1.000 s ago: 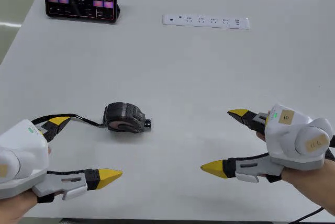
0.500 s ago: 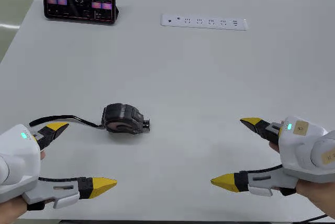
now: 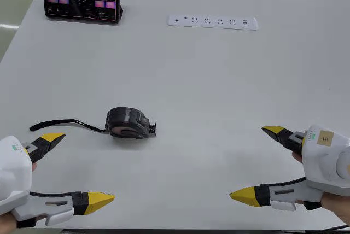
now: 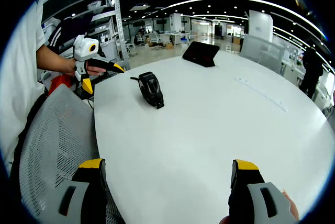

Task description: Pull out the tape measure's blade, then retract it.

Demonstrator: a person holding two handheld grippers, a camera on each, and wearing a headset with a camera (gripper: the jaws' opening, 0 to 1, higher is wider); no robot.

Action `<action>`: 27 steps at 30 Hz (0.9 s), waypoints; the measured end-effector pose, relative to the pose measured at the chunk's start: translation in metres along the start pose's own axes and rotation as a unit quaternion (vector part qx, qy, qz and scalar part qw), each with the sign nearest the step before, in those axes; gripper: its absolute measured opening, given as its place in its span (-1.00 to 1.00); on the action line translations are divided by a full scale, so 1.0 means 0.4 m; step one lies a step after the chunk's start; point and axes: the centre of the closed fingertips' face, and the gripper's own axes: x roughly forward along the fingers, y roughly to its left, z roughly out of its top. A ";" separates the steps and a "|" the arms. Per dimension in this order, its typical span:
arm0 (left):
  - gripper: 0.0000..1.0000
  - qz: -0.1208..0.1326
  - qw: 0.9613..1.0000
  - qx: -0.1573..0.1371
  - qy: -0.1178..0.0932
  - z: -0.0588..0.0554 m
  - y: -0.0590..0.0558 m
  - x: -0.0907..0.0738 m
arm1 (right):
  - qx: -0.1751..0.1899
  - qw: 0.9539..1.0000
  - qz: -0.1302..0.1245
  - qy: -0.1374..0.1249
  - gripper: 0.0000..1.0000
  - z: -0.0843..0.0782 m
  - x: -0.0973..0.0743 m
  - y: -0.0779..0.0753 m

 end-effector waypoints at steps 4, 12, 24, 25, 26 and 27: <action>0.98 0.001 1.000 0.004 0.002 -0.001 0.003 -0.004 | 0.001 1.000 -0.002 0.000 0.98 -0.002 -0.007 -0.002; 0.98 -0.003 1.000 0.006 0.005 -0.008 -0.005 -0.004 | 0.002 1.000 -0.002 0.001 0.98 -0.008 -0.009 0.001; 0.98 0.006 1.000 0.006 0.003 -0.002 0.007 0.005 | 0.004 1.000 -0.001 -0.002 0.98 -0.003 0.000 0.006; 0.98 0.007 1.000 0.006 0.003 -0.002 0.008 0.006 | 0.004 1.000 0.000 -0.003 0.98 -0.002 0.001 0.008; 0.98 0.007 1.000 0.007 0.003 -0.002 0.008 0.006 | 0.005 1.000 0.001 -0.004 0.98 -0.001 0.004 0.011; 0.98 0.007 1.000 0.007 0.003 -0.001 0.008 0.007 | 0.006 1.000 0.001 -0.004 0.98 -0.001 0.006 0.012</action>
